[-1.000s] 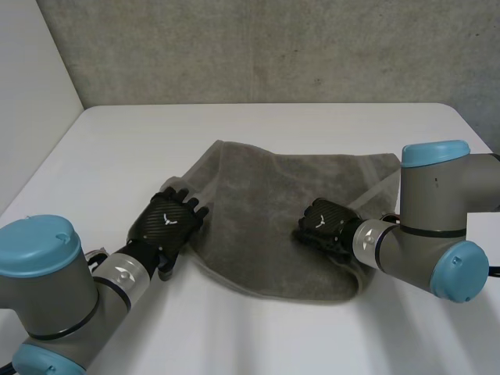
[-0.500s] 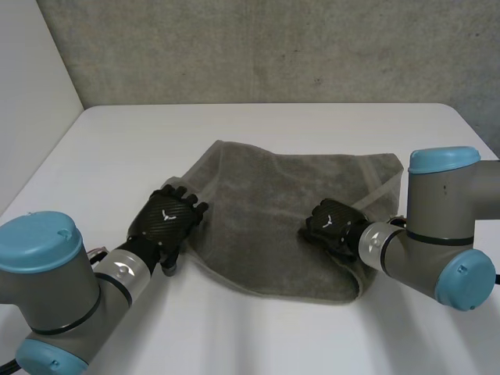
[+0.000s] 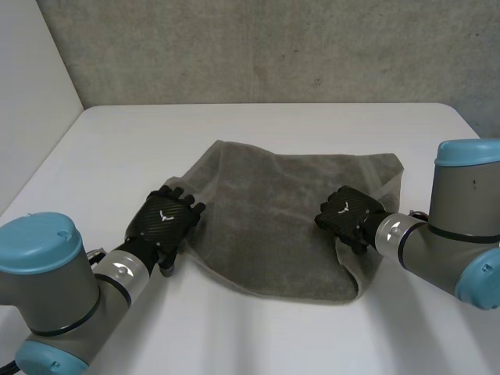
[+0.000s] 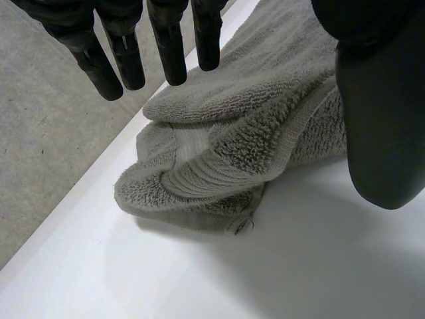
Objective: Fold the towel.
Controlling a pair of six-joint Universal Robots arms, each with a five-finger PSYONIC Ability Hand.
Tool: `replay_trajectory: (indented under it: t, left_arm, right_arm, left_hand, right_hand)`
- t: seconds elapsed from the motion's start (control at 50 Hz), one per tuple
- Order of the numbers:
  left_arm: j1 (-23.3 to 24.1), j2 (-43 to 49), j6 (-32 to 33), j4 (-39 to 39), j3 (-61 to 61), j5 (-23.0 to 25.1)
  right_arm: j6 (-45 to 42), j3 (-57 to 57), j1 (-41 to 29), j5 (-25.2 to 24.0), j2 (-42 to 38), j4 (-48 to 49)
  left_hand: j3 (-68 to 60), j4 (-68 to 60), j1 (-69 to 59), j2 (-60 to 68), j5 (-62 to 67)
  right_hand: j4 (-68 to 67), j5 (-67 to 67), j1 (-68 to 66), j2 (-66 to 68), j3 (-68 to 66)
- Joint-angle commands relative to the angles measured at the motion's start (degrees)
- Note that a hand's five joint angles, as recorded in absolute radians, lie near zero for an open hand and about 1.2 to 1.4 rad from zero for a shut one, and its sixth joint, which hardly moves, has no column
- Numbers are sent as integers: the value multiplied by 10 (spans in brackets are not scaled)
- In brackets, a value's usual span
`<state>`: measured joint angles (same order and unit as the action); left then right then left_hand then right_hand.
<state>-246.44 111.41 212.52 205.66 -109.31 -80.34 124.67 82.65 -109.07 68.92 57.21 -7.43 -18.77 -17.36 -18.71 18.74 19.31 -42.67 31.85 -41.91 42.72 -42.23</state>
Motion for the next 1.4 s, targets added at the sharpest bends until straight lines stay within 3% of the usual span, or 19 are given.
replay_trajectory:
  t: [0.02,0.16,0.2,0.24,0.4,0.68,0.72,0.8,1.0,1.2,1.4]
  left_arm:
    - [0,1,0,0,2,-1]
    - [0,1,-2,1,2,-1]
    - [0,1,-5,3,2,-1]
    - [0,1,-9,4,2,-1]
    - [-2,1,-29,15,3,-1]
    - [-7,6,-38,33,5,-7]
    - [-7,9,-48,42,7,-7]
    - [-7,19,-58,47,10,-7]
    - [-5,37,-76,50,24,-3]
    - [5,50,-180,50,46,-6]
    - [4,84,-183,49,91,-19]
  right_arm:
    - [-2,16,10,-2,-3,23]
    - [0,41,10,-1,0,80]
    - [2,49,10,1,-1,98]
    - [6,52,10,4,-1,103]
    - [92,64,36,10,34,97]
    - [265,187,190,0,198,145]
    - [268,199,199,-2,200,150]
    - [269,214,205,-11,201,155]
    - [274,219,204,-17,198,155]
    - [277,222,205,-8,197,158]
    - [277,219,226,-7,197,163]
  left_hand:
    - [10,-4,9,-10,-115]
    - [-56,-70,-56,56,-50]
    - [-62,-76,-63,63,-43]
    - [-81,-95,-81,81,-25]
    - [-138,-152,-139,138,33]
    - [-179,-193,-179,179,73]
    - [-257,-271,-258,258,152]
    - [-298,-312,-298,298,192]
    - [-290,-304,-290,290,184]
    - [-296,-310,-297,297,191]
    - [-337,-351,-337,337,231]
  right_hand:
    - [16,-8,9,-17,12]
    - [-80,88,-87,79,-84]
    - [-320,328,-328,320,-325]
    - [-373,381,-380,372,-377]
    - [-373,381,-381,373,-378]
    - [-373,381,-381,373,-378]
    - [-373,381,-381,373,-378]
    - [-373,381,-381,373,-378]
    - [-373,381,-381,373,-378]
    - [-373,381,-381,373,-378]
    - [-373,381,-381,373,-378]
